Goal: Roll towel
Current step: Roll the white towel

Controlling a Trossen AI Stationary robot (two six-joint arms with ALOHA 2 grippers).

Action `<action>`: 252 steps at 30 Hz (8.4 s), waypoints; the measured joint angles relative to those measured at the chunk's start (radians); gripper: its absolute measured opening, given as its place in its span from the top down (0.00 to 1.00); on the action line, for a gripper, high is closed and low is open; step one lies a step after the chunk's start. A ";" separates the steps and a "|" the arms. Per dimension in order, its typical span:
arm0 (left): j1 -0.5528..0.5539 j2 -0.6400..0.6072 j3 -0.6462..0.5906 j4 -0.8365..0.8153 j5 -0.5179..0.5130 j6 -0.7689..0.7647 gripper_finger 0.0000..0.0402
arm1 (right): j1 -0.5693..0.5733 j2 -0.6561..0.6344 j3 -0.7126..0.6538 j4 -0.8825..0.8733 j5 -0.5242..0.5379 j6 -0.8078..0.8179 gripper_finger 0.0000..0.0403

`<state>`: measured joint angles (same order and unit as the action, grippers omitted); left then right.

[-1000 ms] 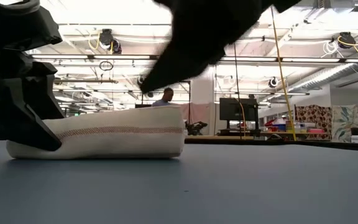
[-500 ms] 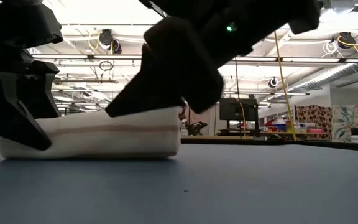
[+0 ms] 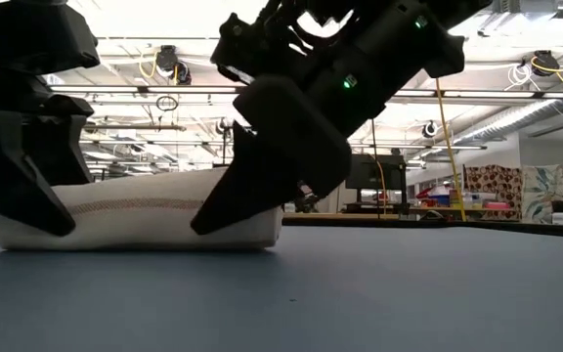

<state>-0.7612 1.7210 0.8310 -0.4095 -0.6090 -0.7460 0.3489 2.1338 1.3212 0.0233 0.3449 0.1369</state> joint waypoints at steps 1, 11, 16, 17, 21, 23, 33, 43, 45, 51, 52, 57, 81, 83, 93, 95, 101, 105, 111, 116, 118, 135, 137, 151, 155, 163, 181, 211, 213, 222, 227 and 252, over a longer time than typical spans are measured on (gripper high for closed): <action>0.003 0.000 0.000 0.000 0.004 0.000 0.45 | 0.000 0.000 0.000 -0.004 0.019 0.003 0.43; 0.009 -0.001 0.001 0.004 0.012 0.003 0.45 | 0.053 -0.043 0.000 0.003 0.148 -0.132 0.37; 0.009 -0.001 0.001 0.006 0.012 0.003 0.45 | 0.088 -0.047 0.002 0.010 0.154 -0.184 0.35; 0.009 -0.001 0.001 0.006 0.012 0.003 0.45 | 0.090 -0.043 0.002 0.012 0.154 -0.178 0.35; 0.009 -0.001 0.000 0.007 0.013 0.003 0.45 | 0.090 -0.017 0.002 0.002 0.174 -0.133 0.36; 0.009 -0.001 0.000 0.007 0.013 0.003 0.45 | 0.088 -0.010 0.002 0.003 0.184 -0.128 0.36; 0.009 -0.001 0.000 0.008 0.014 0.020 0.45 | 0.091 -0.019 0.002 0.013 0.237 -0.193 0.32; 0.009 -0.001 0.000 0.009 0.014 0.021 0.45 | 0.054 -0.019 0.002 -0.054 0.129 -0.074 0.28; 0.009 -0.001 0.000 0.010 0.014 0.021 0.45 | 0.051 -0.019 0.002 -0.058 0.132 -0.066 0.27; 0.010 -0.001 0.000 0.010 0.014 0.021 0.45 | 0.023 -0.019 0.002 -0.084 0.077 -0.010 0.26; 0.010 -0.001 0.000 0.009 0.014 0.021 0.45 | 0.019 -0.019 0.002 -0.090 0.060 0.007 0.26; 0.010 -0.001 0.000 0.010 0.012 0.021 0.44 | 0.008 -0.019 0.002 -0.109 -0.004 0.063 0.32; -0.130 -0.102 0.025 -0.041 -0.278 0.019 0.36 | 0.003 0.009 0.003 -0.106 -0.063 0.188 0.58; -0.129 -0.077 0.019 -0.042 -0.281 0.019 0.36 | -0.002 0.009 0.003 -0.104 -0.091 0.211 0.58; -0.110 -0.045 0.004 0.002 -0.290 0.023 0.36 | -0.016 0.009 0.003 -0.104 -0.154 0.270 0.59; -0.105 -0.045 -0.017 0.013 -0.275 0.013 0.37 | -0.017 0.009 0.003 -0.104 -0.159 0.274 0.59; -0.095 -0.045 -0.096 0.127 -0.244 -0.015 0.48 | -0.016 0.009 0.003 -0.103 -0.191 0.290 0.59; -0.095 -0.046 -0.133 0.184 -0.230 -0.033 0.59 | -0.016 0.009 0.002 -0.104 -0.195 0.280 0.59; -0.095 -0.047 -0.137 0.187 -0.212 -0.057 0.69 | -0.016 0.009 0.002 -0.104 -0.240 0.239 0.59; -0.075 -0.049 -0.137 0.206 -0.143 -0.058 0.70 | -0.014 0.000 0.002 -0.105 -0.225 0.201 0.57; -0.067 -0.049 -0.137 0.218 -0.129 -0.058 0.70 | -0.012 -0.013 -0.001 -0.116 -0.223 0.184 0.54; 0.001 -0.082 -0.138 0.211 0.006 -0.009 0.70 | 0.044 -0.089 -0.002 0.109 -0.118 0.094 0.39; 0.006 -0.087 -0.138 0.212 0.014 0.000 0.70 | 0.056 -0.080 -0.001 0.164 -0.070 0.078 0.41; 0.043 -0.149 -0.139 0.188 0.097 0.027 0.70 | 0.054 0.085 -0.001 0.448 0.051 0.064 0.81; 0.055 -0.163 -0.139 0.171 0.133 0.027 0.70 | 0.055 0.093 0.000 0.458 0.087 0.061 0.92; 0.090 -0.166 -0.138 0.154 0.193 0.027 0.70 | 0.056 0.093 -0.029 0.469 0.120 0.048 0.98; 0.119 -0.166 -0.138 0.149 0.239 0.019 0.70 | 0.060 -0.208 -0.299 0.488 -0.037 0.050 0.97; 0.197 -0.181 -0.138 0.173 0.391 0.026 0.70 | 0.019 0.071 -0.288 1.012 0.018 0.118 0.97; 0.205 -0.197 -0.139 0.168 0.400 0.025 0.70 | 0.013 0.070 -0.287 1.013 0.017 0.128 0.97; 0.213 -0.230 -0.140 0.153 0.418 0.026 0.70 | 0.011 0.074 -0.286 0.926 0.017 0.182 0.97; 0.212 -0.230 -0.140 0.154 0.412 0.031 0.70 | 0.011 0.074 -0.285 0.875 0.018 0.215 0.97; 0.212 -0.251 -0.140 0.146 0.376 0.047 0.70 | 0.006 0.158 -0.284 0.921 0.026 0.278 0.97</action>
<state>-0.5495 1.4703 0.6910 -0.2635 -0.2325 -0.6987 0.3553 2.2920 1.0374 0.9441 0.3711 0.4154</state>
